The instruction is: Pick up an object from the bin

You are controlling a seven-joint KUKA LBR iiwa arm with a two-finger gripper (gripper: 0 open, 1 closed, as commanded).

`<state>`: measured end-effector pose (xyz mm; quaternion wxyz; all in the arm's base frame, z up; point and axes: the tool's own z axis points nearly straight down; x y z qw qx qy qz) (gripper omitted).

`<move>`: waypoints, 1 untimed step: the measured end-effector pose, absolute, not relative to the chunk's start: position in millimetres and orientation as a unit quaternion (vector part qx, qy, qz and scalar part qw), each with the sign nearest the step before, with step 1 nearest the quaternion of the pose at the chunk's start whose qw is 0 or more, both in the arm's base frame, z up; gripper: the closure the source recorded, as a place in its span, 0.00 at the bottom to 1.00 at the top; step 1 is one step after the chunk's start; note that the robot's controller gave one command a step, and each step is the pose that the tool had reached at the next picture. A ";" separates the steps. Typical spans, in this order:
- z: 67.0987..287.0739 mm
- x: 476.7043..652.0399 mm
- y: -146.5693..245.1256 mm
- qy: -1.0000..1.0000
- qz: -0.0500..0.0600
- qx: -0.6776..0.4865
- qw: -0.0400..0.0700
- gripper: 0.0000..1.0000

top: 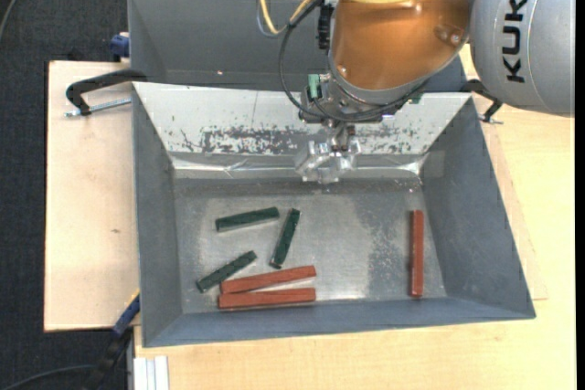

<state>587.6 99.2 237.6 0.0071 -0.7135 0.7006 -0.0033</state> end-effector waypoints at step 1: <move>158.3 538.9 121.8 0.589 0.003 -0.808 0.000 1.00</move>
Offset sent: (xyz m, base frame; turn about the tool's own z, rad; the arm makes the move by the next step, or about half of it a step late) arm -0.0471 0.0201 -0.0778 -0.2935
